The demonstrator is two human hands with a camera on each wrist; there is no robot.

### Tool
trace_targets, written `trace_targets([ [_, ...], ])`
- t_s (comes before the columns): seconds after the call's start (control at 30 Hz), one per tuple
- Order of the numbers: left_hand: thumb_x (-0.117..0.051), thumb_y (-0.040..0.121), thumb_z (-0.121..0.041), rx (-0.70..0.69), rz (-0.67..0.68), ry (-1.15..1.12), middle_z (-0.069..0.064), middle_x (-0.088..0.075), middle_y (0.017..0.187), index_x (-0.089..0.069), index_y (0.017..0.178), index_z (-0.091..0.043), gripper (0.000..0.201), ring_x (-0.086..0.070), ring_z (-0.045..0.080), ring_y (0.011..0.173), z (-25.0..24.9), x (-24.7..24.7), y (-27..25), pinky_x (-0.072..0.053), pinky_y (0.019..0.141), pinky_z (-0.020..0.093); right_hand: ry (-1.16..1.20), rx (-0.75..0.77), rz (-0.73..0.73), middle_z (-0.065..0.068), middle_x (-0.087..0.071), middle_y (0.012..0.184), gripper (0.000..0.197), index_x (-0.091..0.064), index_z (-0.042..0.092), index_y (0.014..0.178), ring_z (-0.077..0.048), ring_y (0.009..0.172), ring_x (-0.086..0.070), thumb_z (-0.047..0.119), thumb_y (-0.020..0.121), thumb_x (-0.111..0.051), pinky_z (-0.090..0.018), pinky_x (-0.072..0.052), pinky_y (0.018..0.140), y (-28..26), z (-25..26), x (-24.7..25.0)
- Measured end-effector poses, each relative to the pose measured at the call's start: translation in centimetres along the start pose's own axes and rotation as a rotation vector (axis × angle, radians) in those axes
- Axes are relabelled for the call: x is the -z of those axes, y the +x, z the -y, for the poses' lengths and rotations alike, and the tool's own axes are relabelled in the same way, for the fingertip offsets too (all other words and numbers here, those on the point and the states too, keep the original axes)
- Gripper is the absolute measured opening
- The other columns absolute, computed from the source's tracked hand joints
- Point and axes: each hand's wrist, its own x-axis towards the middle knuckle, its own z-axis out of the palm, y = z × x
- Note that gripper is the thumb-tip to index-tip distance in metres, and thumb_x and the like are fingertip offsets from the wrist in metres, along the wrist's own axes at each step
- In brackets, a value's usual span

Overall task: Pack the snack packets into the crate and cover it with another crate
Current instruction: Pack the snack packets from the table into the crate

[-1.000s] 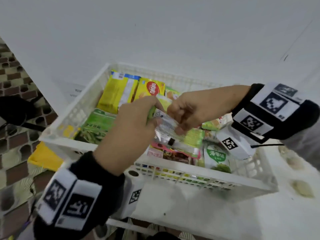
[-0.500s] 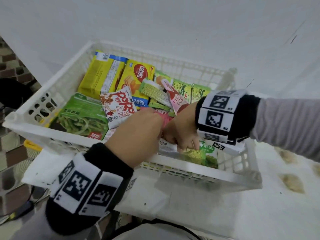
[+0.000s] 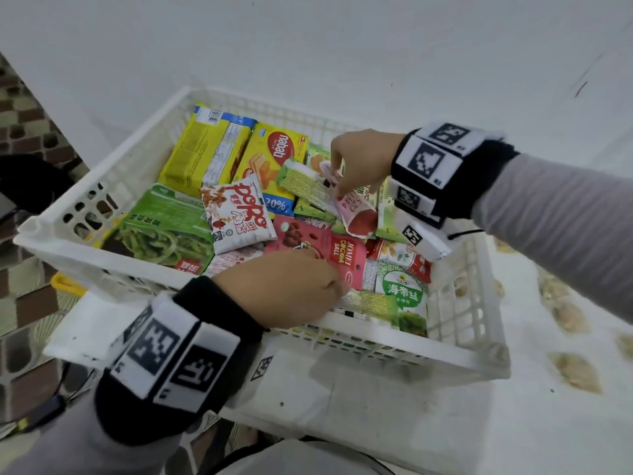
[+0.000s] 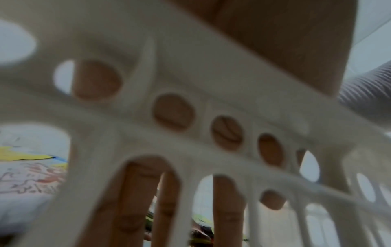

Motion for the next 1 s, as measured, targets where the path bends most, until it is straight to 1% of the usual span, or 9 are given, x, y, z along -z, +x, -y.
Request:
trace_targets([
  [0.13, -0.024, 0.101, -0.038, 0.007, 0.017, -0.008, 0.001, -0.053, 0.082, -0.053, 0.088, -0.015, 0.039, -0.051, 0.018, 0.077, 0.2, 0.0, -0.1, -0.037, 0.068, 0.030, 0.191, 0.025, -0.246, -0.008, -0.060, 0.110, 0.036, -0.056, 0.002, 0.117, -0.026, 0.104, -0.059, 0.020, 0.086, -0.063, -0.031, -0.046, 0.067, 1.6, -0.3, -0.8],
  [0.3, -0.035, 0.097, -0.043, 0.035, -0.043, -0.122, -0.013, -0.052, 0.075, -0.058, 0.105, -0.023, 0.032, -0.049, -0.002, 0.063, 0.7, 1.8, -1.9, -0.035, 0.050, 0.009, 0.151, 0.144, -0.094, -0.005, -0.054, 0.110, 0.063, -0.049, 0.011, 0.125, -0.021, 0.102, -0.052, 0.042, 0.075, -0.074, -0.025, -0.038, 0.075, 2.8, 1.2, -2.1],
  [0.4, -0.036, 0.088, -0.049, 0.072, -0.039, -0.171, -0.016, -0.053, 0.086, -0.059, 0.108, -0.030, 0.037, -0.054, 0.000, 0.077, 1.5, 5.0, -3.9, -0.045, 0.064, 0.006, 0.039, 0.138, -0.095, -0.013, -0.056, 0.113, 0.064, -0.049, 0.004, 0.121, -0.028, 0.105, -0.053, 0.040, 0.075, -0.075, -0.034, -0.045, 0.081, 3.5, 1.9, -2.4],
  [0.47, -0.038, 0.081, -0.050, 0.117, -0.082, -0.131, -0.015, -0.057, 0.088, -0.061, 0.105, -0.032, 0.038, -0.059, 0.008, 0.086, 2.4, 7.5, -4.5, -0.050, 0.079, 0.024, 0.014, 0.124, -0.120, -0.014, -0.060, 0.085, 0.031, -0.059, 0.002, 0.089, -0.031, 0.085, -0.056, 0.029, 0.078, -0.071, -0.033, -0.047, 0.065, 3.6, 2.4, -2.1],
  [0.53, -0.046, 0.085, -0.044, 0.145, -0.146, -0.003, -0.019, -0.055, 0.086, -0.060, 0.100, -0.035, 0.022, -0.055, 0.005, 0.084, 3.2, 9.7, -4.2, -0.039, 0.082, 0.026, 0.035, 0.080, -0.157, -0.008, -0.041, 0.056, 0.035, -0.044, 0.008, 0.057, -0.026, 0.063, -0.042, 0.021, 0.082, -0.063, -0.027, -0.032, 0.048, 3.5, 2.7, -1.6],
  [0.6, -0.051, 0.088, -0.039, 0.162, -0.157, 0.104, -0.019, -0.056, 0.089, -0.058, 0.097, -0.035, 0.012, -0.051, 0.000, 0.079, 4.2, 11.2, -2.9, -0.035, 0.078, 0.025, 0.117, 0.049, -0.195, -0.010, -0.045, 0.058, 0.030, -0.052, 0.003, 0.062, -0.021, 0.063, -0.042, 0.022, 0.085, -0.059, -0.026, -0.036, 0.051, 3.6, 2.5, -1.3],
  [0.67, -0.054, 0.089, -0.037, 0.185, -0.099, 0.193, -0.009, -0.062, 0.101, -0.059, 0.106, -0.029, 0.019, -0.055, 0.007, 0.081, 5.3, 11.6, -0.9, -0.036, 0.077, 0.025, 0.220, 0.049, -0.252, -0.016, -0.054, 0.067, 0.029, -0.062, -0.004, 0.079, -0.021, 0.068, -0.046, 0.022, 0.088, -0.055, -0.030, -0.045, 0.060, 4.0, 2.0, -1.1],
  [0.77, -0.060, 0.088, -0.036, 0.289, 0.025, 0.354, 0.002, -0.056, 0.117, -0.050, 0.127, -0.021, 0.043, -0.047, 0.016, 0.089, 7.2, 10.4, 2.0, -0.038, 0.078, 0.027, 0.363, 0.023, -0.346, -0.003, -0.048, 0.060, 0.028, -0.056, 0.005, 0.065, -0.016, 0.058, -0.043, 0.014, 0.091, -0.050, -0.021, -0.035, 0.050, 4.1, 1.1, -0.7],
  [1.0, -0.076, 0.073, -0.040, 0.399, 0.097, 0.343, -0.002, -0.045, 0.077, -0.030, 0.126, -0.012, 0.076, -0.051, 0.020, 0.075, 10.5, 8.7, 5.1, -0.039, 0.059, 0.029, 1.119, 0.055, -0.348, -0.008, -0.039, 0.064, 0.034, -0.041, 0.012, 0.063, -0.018, 0.056, -0.041, -0.003, 0.094, -0.043, -0.028, -0.035, 0.057, 2.4, -1.3, 1.4],
])
